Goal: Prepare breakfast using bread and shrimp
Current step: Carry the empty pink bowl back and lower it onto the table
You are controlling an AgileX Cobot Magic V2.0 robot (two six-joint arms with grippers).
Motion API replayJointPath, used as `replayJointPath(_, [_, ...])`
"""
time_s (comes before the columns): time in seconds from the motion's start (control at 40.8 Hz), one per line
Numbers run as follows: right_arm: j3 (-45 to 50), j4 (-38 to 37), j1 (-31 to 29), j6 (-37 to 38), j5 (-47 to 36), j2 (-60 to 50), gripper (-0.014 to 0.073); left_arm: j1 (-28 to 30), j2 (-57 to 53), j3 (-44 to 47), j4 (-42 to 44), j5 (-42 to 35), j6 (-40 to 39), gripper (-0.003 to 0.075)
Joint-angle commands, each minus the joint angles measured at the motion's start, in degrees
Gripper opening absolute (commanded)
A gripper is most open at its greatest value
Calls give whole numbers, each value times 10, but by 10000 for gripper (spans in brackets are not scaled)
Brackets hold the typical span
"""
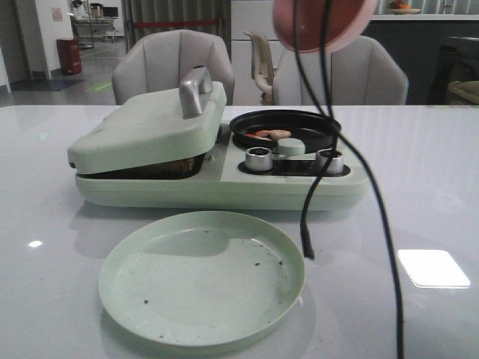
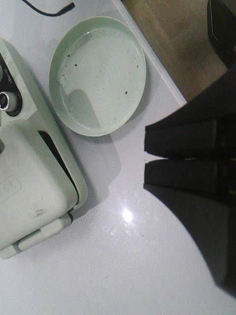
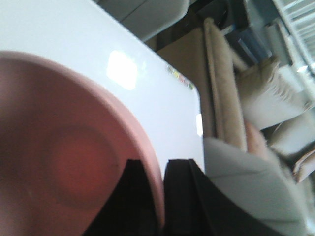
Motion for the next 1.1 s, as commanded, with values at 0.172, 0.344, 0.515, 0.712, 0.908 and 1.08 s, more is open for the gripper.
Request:
replayJointPath(0.172, [201, 265, -153, -51, -49, -212, 43, -5, -1, -14, 1, -43, -4, 110])
replayJointPath(0.344, [367, 372, -267, -102, -135, -297, 43, -5, -1, -14, 1, -43, -4, 110])
replayJointPath(0.515, [505, 500, -389, -164, -249, -328, 43, -5, -1, -14, 1, -43, -4, 110])
replayJointPath(0.712, [591, 684, -466, -266, -342, -302, 43, -5, -1, -14, -4, -43, -4, 110])
replayJointPath(0.908, [600, 742, -469, -298, -369, -242, 43, -5, -1, -14, -4, -43, -4, 110])
replayJointPath(1.08, [600, 742, -469, -298, -373, -203, 66, -5, -1, -14, -4, -43, -4, 110])
